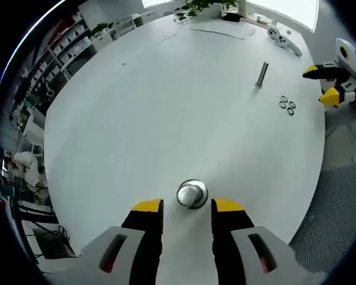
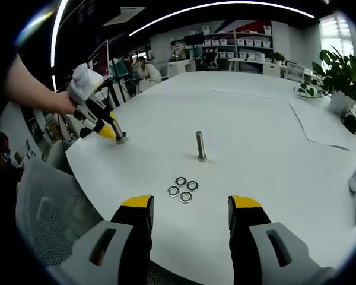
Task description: Place the washer onto the threaded stud by aligning its center hole with the stud, sliding it down to the base, and recovering from edge contact or off-axis alignment until the washer reaches the visible bottom stop.
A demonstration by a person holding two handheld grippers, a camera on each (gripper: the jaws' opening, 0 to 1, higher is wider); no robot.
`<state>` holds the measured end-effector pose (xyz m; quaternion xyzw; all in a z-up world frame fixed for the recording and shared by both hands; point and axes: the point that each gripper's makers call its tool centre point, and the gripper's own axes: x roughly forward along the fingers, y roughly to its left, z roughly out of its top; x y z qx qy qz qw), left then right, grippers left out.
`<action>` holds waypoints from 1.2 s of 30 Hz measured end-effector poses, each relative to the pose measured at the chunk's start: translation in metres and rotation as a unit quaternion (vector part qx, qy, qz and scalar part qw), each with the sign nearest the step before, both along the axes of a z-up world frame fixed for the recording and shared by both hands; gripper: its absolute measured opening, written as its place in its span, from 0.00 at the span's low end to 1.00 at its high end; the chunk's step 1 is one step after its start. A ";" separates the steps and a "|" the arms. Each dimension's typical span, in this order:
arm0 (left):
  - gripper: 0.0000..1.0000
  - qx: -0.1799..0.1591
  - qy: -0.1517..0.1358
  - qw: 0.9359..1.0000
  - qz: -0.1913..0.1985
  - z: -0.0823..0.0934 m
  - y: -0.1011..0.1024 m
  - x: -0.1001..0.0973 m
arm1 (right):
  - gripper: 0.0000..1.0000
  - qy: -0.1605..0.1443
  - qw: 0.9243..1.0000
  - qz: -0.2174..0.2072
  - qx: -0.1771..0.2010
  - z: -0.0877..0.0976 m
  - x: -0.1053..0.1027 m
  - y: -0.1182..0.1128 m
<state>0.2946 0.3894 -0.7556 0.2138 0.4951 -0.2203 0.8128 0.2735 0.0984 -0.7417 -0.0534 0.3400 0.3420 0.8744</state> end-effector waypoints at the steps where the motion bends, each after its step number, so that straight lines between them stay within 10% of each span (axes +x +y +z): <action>1: 0.30 -0.006 -0.007 1.000 0.004 0.001 0.000 0.000 | 0.53 0.001 1.000 0.001 -0.001 0.000 0.000 0.000; 19: 0.36 -0.121 -0.109 0.985 0.049 0.035 -0.024 -0.027 | 0.53 0.007 1.000 0.008 -0.013 -0.004 -0.003 0.001; 36: 0.36 -0.177 -0.139 0.966 0.131 0.042 -0.021 -0.061 | 0.53 0.012 1.000 0.015 -0.020 -0.008 -0.005 0.001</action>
